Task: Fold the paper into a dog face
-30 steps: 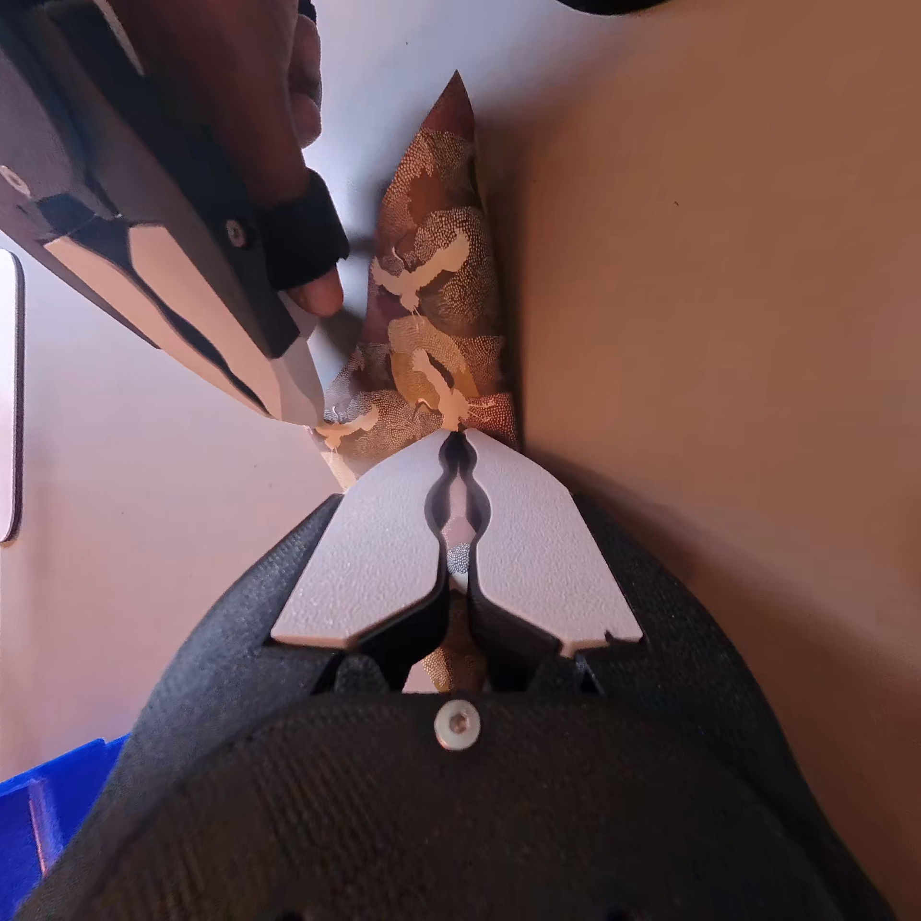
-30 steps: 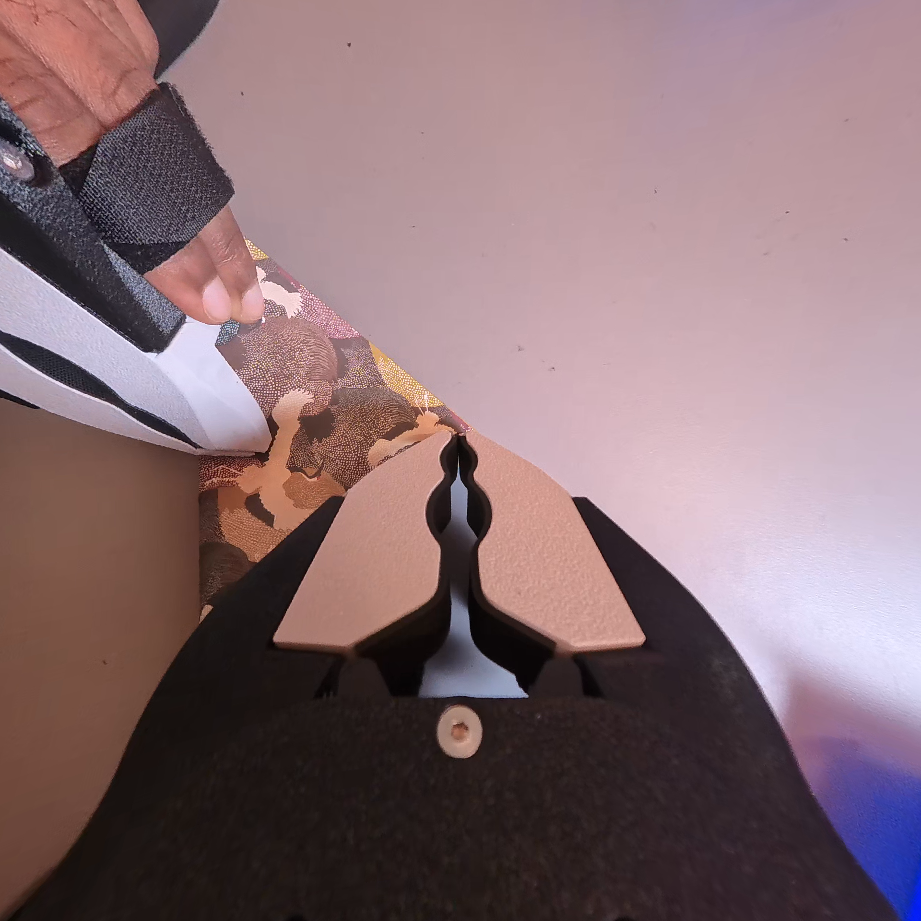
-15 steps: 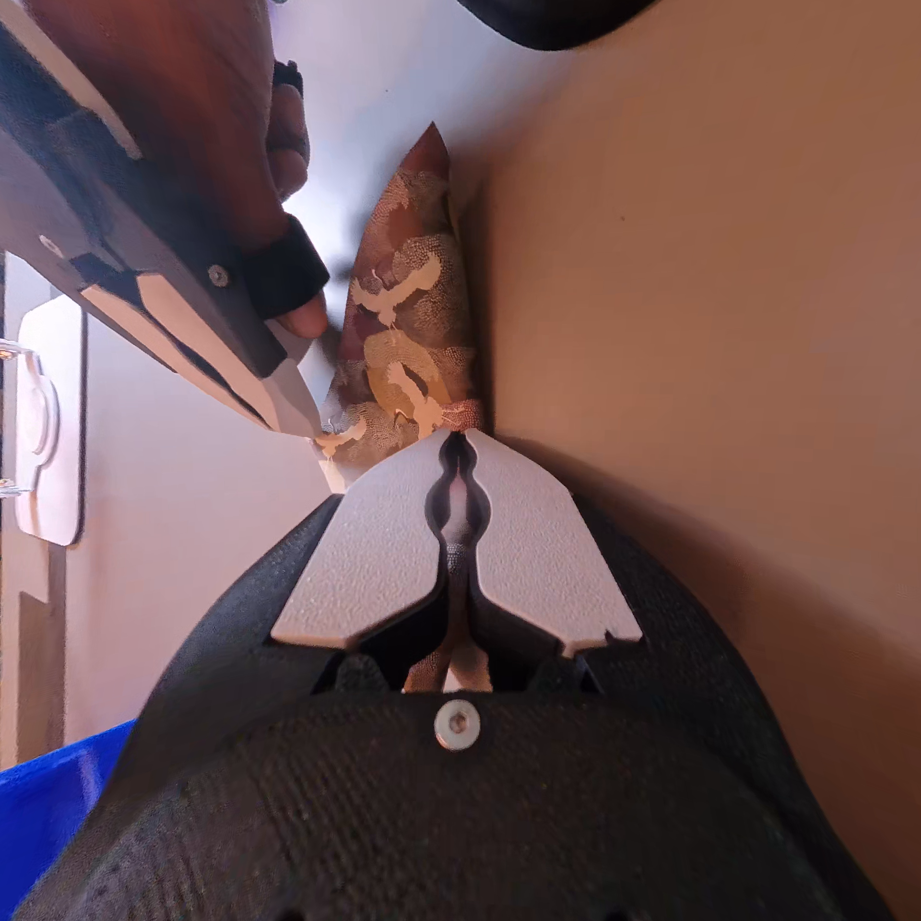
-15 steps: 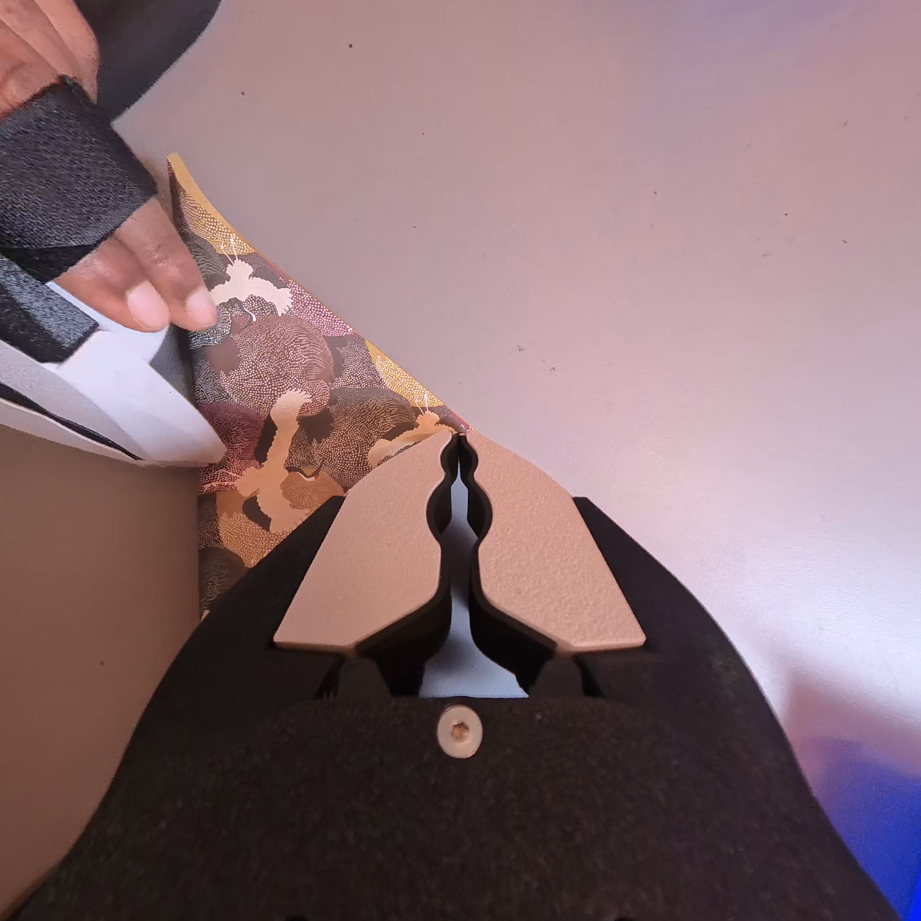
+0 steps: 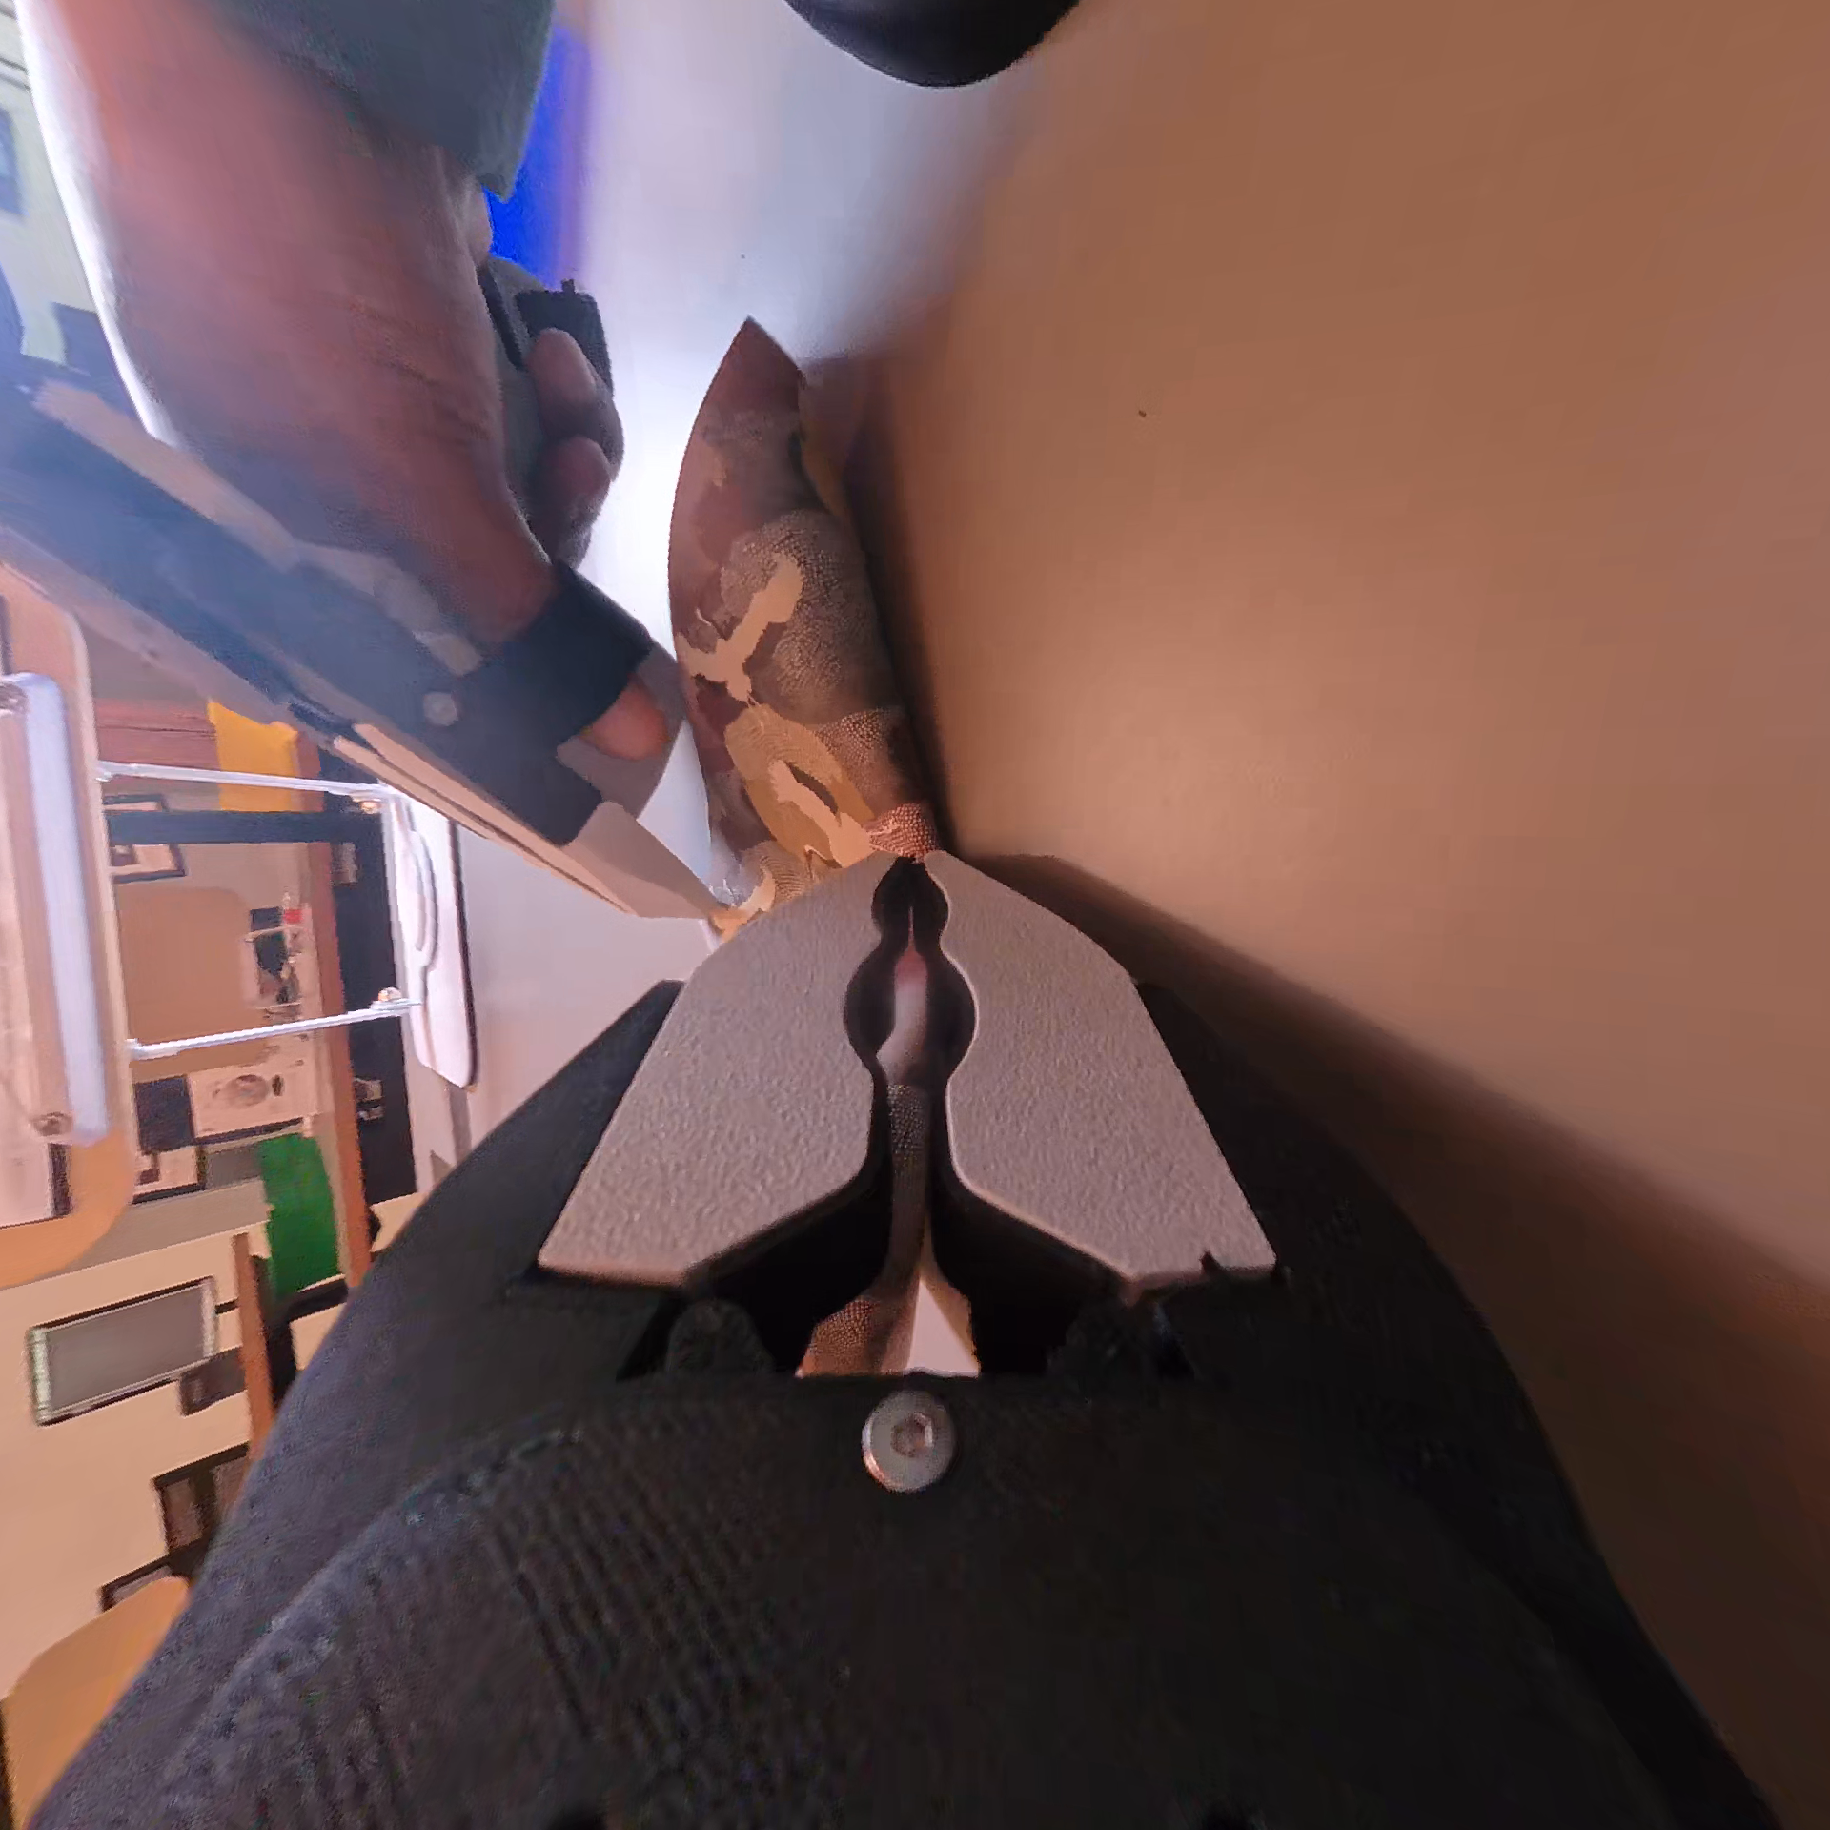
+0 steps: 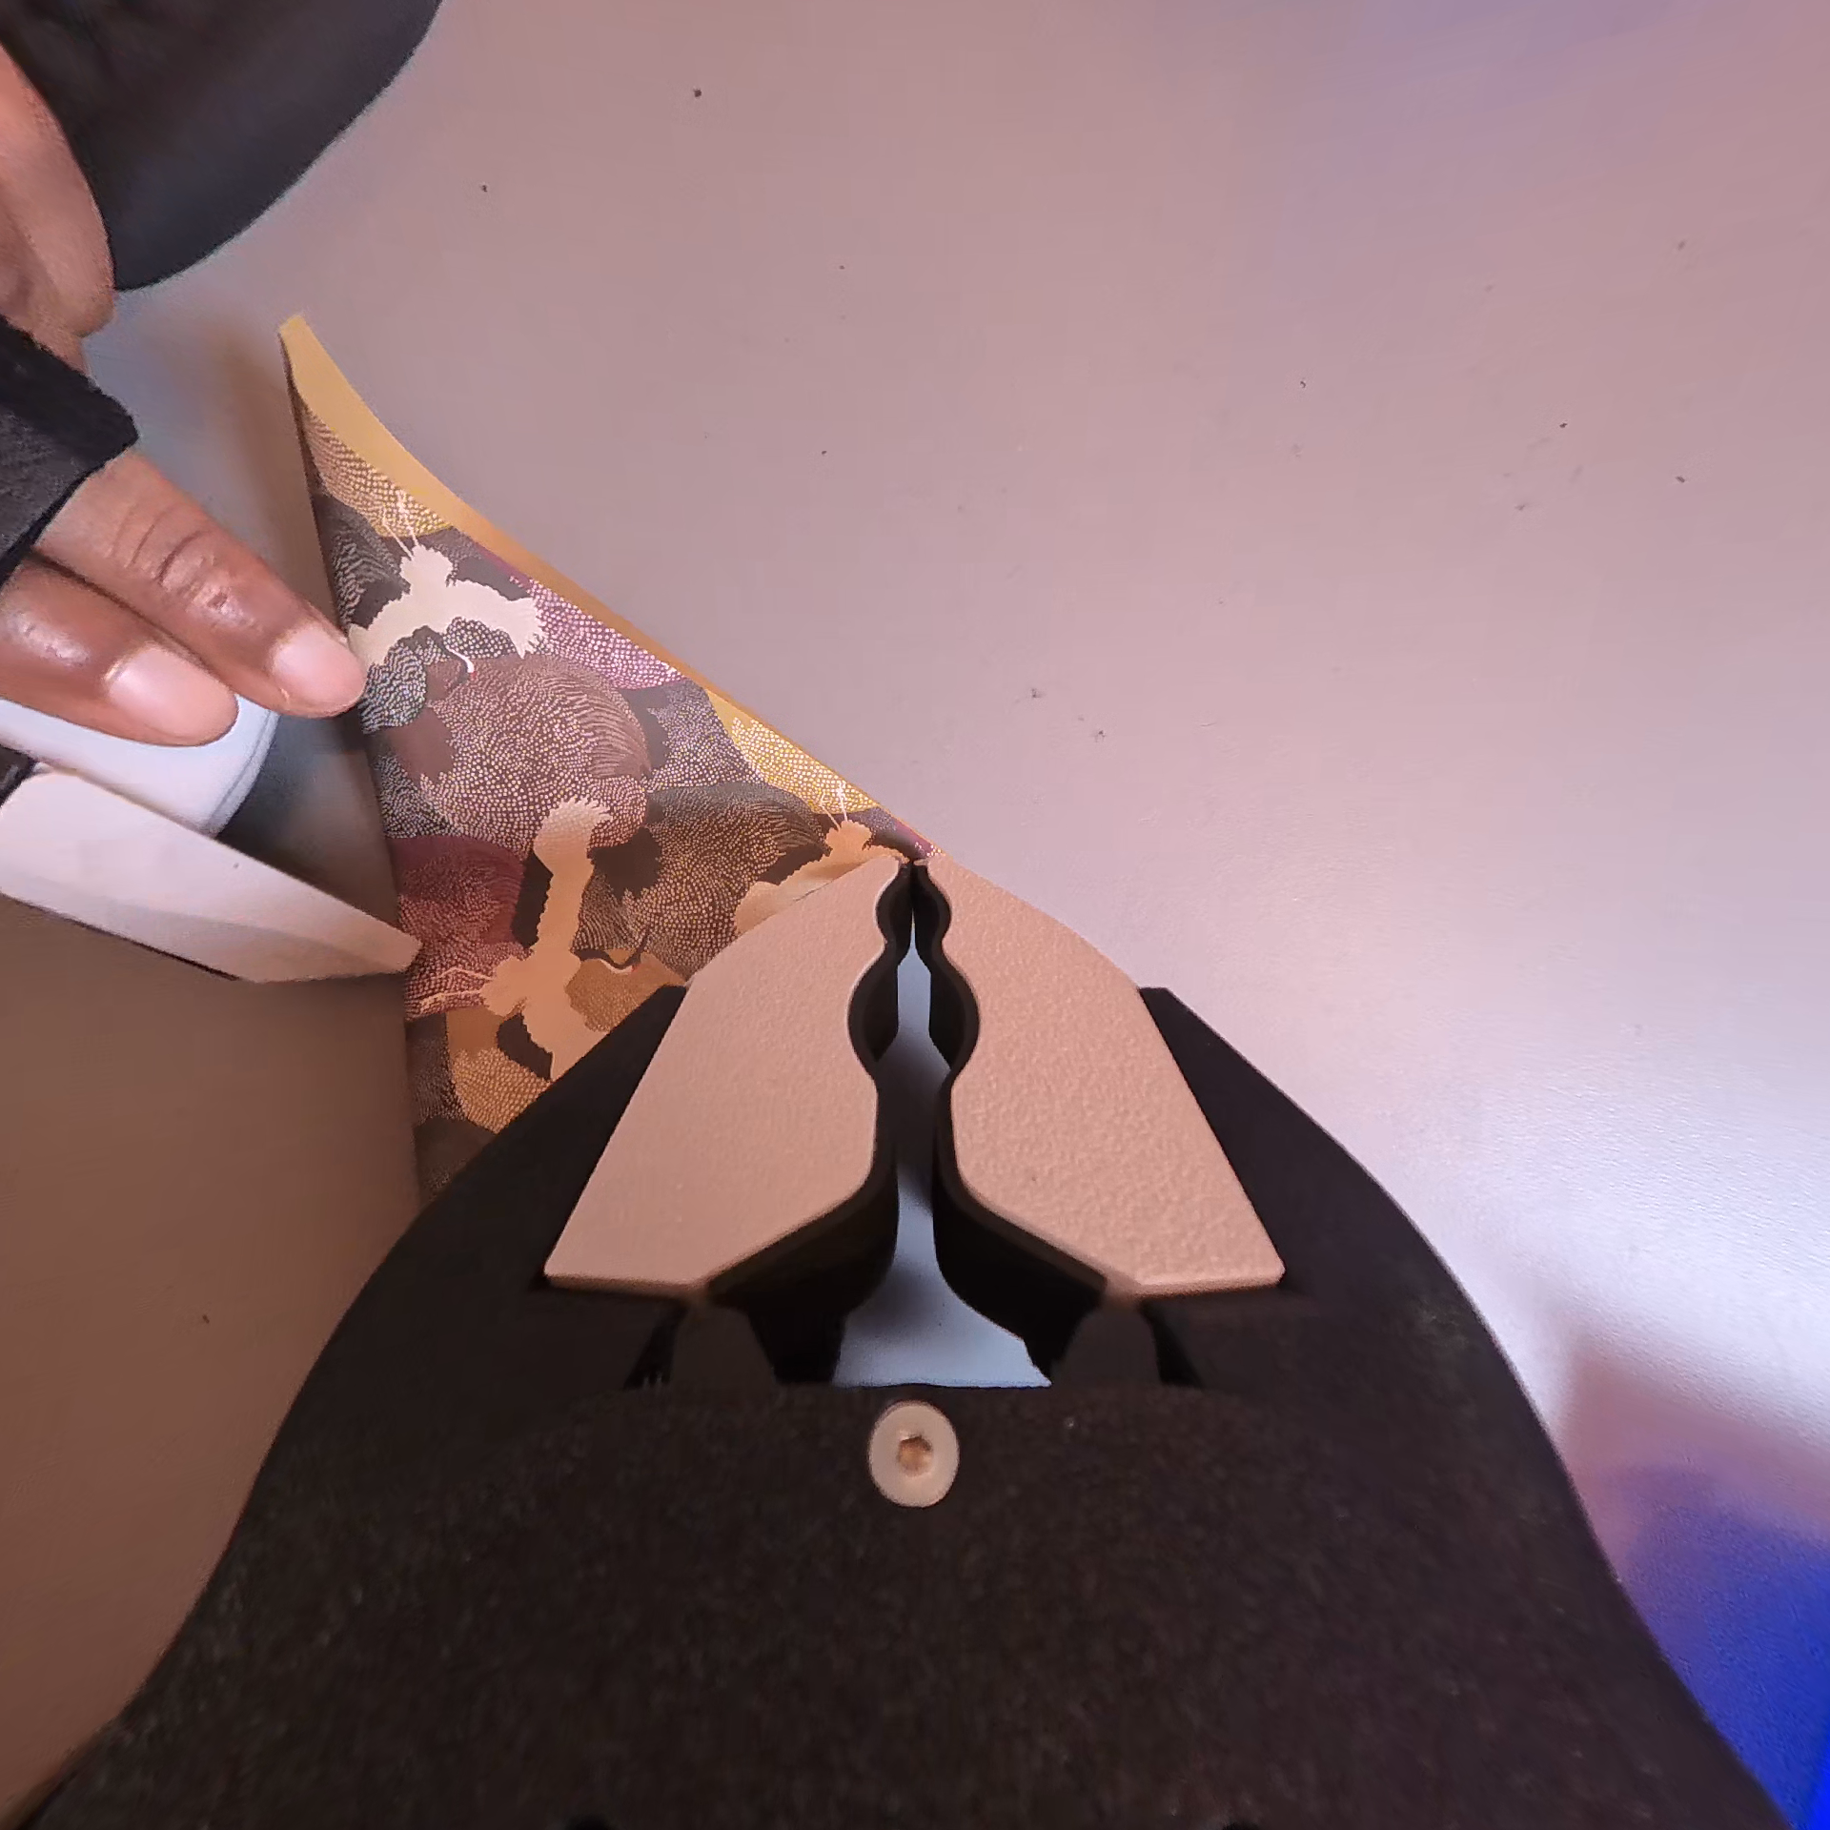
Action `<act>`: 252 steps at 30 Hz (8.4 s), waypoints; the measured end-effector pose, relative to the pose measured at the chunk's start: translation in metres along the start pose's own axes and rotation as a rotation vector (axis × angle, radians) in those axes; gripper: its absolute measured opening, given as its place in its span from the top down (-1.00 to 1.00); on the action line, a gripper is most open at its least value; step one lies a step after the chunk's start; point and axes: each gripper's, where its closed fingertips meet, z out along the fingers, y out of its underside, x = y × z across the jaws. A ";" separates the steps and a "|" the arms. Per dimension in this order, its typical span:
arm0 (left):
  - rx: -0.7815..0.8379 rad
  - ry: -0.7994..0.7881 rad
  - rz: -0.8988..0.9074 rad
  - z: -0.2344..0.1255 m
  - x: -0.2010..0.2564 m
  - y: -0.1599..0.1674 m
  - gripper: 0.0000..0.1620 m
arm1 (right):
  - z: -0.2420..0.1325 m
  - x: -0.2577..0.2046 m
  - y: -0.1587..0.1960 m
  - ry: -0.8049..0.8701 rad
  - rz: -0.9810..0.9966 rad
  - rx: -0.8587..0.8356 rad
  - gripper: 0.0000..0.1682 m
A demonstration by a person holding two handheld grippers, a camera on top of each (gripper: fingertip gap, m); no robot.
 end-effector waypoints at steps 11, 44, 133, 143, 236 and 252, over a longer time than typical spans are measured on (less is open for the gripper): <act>-0.030 -0.004 0.098 0.001 0.004 -0.002 1.00 | 0.000 0.000 0.000 0.002 -0.002 -0.001 1.00; 0.148 0.373 -0.331 -0.006 0.007 0.009 1.00 | 0.000 0.001 0.000 0.012 -0.011 0.003 1.00; -0.277 0.489 -0.488 -0.055 -0.010 0.159 1.00 | 0.004 -0.086 -0.002 -0.087 -0.145 -0.030 1.00; 0.071 0.437 -0.543 -0.042 -0.039 0.084 1.00 | 0.004 -0.086 -0.001 -0.096 -0.144 -0.020 1.00; 0.086 0.546 -0.682 -0.010 -0.003 0.047 0.99 | -0.052 -0.075 0.075 -0.052 0.175 -0.100 1.00; 0.080 0.543 -0.683 -0.009 -0.004 0.047 1.00 | -0.065 -0.070 0.047 0.061 0.149 0.060 0.86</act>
